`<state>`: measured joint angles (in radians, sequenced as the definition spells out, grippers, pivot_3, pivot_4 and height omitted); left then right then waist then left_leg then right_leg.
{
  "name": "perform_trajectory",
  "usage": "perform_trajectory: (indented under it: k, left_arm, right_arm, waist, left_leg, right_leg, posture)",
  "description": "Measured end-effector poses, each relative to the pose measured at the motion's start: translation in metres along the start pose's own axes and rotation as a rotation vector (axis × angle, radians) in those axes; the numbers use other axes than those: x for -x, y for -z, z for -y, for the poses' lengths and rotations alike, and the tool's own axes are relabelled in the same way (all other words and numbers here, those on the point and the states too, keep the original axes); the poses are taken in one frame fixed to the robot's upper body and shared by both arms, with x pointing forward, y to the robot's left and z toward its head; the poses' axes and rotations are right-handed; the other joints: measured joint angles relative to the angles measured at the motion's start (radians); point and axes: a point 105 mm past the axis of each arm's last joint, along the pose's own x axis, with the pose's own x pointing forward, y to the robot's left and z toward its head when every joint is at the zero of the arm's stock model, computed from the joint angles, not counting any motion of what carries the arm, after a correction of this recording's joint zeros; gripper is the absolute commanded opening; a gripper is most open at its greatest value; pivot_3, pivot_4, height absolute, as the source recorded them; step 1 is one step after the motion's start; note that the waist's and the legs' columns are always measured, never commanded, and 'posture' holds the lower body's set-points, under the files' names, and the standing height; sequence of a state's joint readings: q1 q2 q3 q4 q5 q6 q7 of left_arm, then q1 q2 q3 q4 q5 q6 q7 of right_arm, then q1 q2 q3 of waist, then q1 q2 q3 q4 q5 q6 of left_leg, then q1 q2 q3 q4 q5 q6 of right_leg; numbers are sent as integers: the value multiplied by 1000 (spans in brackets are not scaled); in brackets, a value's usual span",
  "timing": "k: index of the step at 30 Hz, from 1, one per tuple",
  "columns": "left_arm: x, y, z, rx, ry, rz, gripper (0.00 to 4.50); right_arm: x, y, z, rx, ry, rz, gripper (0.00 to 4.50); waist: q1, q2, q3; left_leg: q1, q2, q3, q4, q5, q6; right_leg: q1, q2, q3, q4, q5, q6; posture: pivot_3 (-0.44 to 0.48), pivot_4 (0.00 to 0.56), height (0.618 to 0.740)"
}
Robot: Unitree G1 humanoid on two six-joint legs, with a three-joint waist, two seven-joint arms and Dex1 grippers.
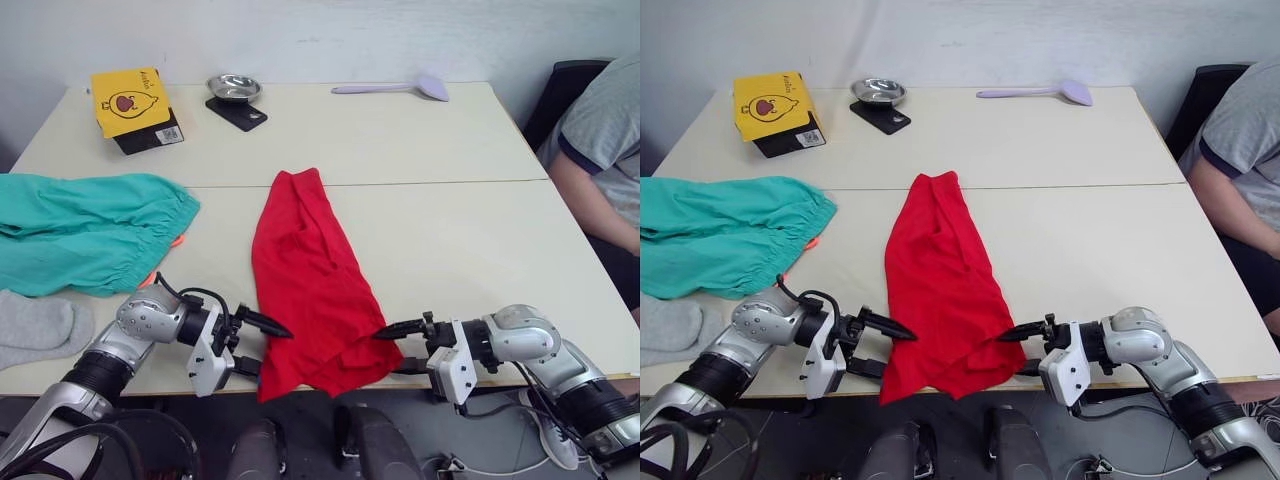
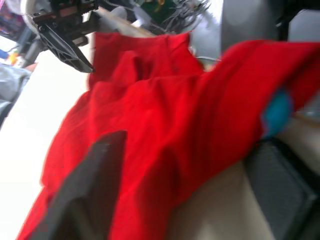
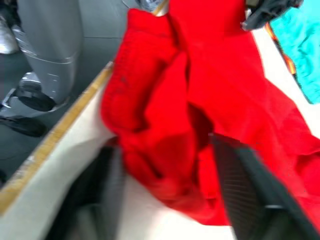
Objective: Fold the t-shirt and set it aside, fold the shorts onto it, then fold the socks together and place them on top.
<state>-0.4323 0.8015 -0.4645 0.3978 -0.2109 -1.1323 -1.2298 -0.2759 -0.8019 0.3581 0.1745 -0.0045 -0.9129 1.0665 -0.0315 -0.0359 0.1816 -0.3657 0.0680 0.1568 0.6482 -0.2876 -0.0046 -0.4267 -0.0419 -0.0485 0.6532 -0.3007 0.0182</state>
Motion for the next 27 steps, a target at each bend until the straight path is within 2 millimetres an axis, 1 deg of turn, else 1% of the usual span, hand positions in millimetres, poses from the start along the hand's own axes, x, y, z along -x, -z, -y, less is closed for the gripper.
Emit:
perform_trajectory:
  k: [2,4,5,7,8,12,15,18,22,27]
  left_arm:
    - [-3,-1,5,29,13,9,1787]
    - [-5,-2,9,55,35,15,1118]
    - [-6,-4,13,82,47,20,771]
    - [-4,-8,21,166,78,23,127]
    - [-2,-11,27,225,97,24,17]
    - [3,-24,46,396,179,31,17]
    - [2,-36,55,494,193,53,17]
    - [7,-45,53,561,141,50,17]
    - [13,-49,44,637,22,30,17]
    - [20,-55,46,723,-62,22,17]
  right_arm:
    - [-2,-1,-4,-14,-10,4,737]
    - [-2,-2,-4,-21,-10,9,75]
    - [-2,-3,-4,-23,-8,12,0]
    - [0,-5,-4,-29,-6,15,0]
    - [2,-6,-4,-36,-4,13,0]
    - [10,-8,-7,-86,3,4,0]
    - [15,-19,-12,-123,-3,37,0]
    - [21,-27,-19,-190,-9,62,0]
    - [30,-32,-18,-227,14,68,0]
    - [32,-37,-23,-254,2,88,0]
  waist:
    - [3,0,0]
    - [3,1,0]
    - [3,1,0]
    - [1,1,0]
    - [-1,1,0]
    - [2,2,1]
    - [4,2,1]
    - [5,2,2]
    - [4,2,2]
    - [5,3,2]
  left_leg:
    - [0,0,0,0,0,0]
    - [-1,0,0,0,0,0]
    - [-1,0,0,0,0,0]
    - [-1,0,0,0,0,0]
    - [-1,0,0,-1,0,0]
    - [-1,0,-1,-1,0,0]
    - [-2,0,-3,-1,0,0]
    - [-2,0,-4,0,0,0]
    - [-2,0,-4,-1,0,0]
    - [-2,0,-5,-1,-1,-1]
  right_leg:
    - [0,0,0,0,0,0]
    - [0,0,0,0,0,0]
    - [0,0,0,0,0,0]
    - [-1,0,0,0,0,0]
    - [-1,0,0,0,-1,-1]
    - [-1,0,-1,1,-2,-2]
    - [-1,0,-1,1,-3,-2]
    - [-1,0,-1,1,-4,-2]
    - [-1,0,-2,1,-5,-2]
    - [-1,0,-3,1,-6,-2]
  posture:
    - [0,150,740]
    - [0,150,740]
    - [0,150,740]
    - [0,150,740]
    - [0,150,740]
    - [0,150,740]
    - [0,150,740]
    - [0,150,740]
    - [0,150,740]
    - [0,150,740]
